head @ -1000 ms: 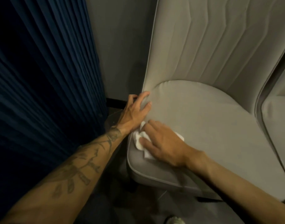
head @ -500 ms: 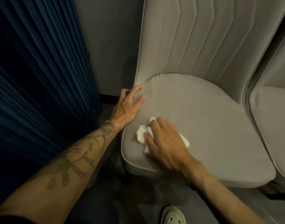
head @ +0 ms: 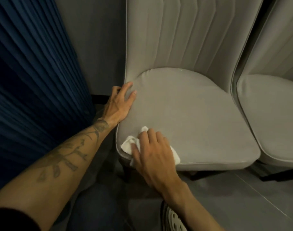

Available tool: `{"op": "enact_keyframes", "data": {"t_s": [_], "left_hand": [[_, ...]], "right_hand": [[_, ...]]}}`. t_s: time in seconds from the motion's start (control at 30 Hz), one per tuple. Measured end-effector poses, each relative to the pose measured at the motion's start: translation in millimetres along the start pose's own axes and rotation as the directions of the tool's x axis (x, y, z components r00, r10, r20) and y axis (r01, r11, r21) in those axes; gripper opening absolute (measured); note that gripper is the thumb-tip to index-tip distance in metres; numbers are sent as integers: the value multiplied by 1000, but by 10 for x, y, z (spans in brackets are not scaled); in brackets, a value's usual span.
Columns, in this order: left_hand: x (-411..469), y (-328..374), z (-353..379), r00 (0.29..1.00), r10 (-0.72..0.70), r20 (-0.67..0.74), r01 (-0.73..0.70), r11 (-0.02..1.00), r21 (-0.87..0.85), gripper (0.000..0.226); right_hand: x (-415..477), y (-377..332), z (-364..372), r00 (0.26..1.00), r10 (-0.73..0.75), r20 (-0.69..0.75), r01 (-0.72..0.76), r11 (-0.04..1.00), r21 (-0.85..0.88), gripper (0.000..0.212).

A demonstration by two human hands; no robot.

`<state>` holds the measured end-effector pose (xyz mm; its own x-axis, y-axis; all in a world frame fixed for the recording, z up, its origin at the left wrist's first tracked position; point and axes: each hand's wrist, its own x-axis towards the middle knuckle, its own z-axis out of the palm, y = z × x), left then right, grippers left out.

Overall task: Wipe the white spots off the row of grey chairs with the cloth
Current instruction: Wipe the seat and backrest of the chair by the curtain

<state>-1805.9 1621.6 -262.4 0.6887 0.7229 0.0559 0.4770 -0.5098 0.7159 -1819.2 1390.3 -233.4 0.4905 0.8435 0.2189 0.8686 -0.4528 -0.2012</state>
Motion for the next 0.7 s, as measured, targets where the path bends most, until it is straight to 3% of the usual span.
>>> {"op": "enact_keyframes", "data": {"t_s": [0.13, 0.23, 0.33, 0.4, 0.53, 0.7], "left_hand": [[-108, -20, -28, 999, -27, 46, 27, 1000, -1, 57], [-238, -28, 27, 998, -52, 31, 53, 998, -31, 56], [-276, 1, 71, 999, -42, -21, 41, 998, -37, 53], [-267, -18, 87, 998, -32, -49, 30, 999, -40, 50], [-257, -54, 106, 996, -17, -83, 15, 1000, -20, 47], [-274, -54, 106, 997, 5, -78, -7, 1000, -19, 48]], "right_hand": [[-211, 512, -165, 998, 61, 5, -61, 997, -43, 29], [-409, 1020, -343, 962, 257, -91, -262, 965, -36, 29], [-395, 870, -261, 888, 419, -190, -428, 904, -6, 31], [-290, 422, -82, 906, 378, -193, -387, 922, -9, 28], [-181, -34, 131, 986, 89, -141, -86, 996, 21, 20], [-460, 663, -140, 970, 146, -195, -158, 986, -48, 15]]}}
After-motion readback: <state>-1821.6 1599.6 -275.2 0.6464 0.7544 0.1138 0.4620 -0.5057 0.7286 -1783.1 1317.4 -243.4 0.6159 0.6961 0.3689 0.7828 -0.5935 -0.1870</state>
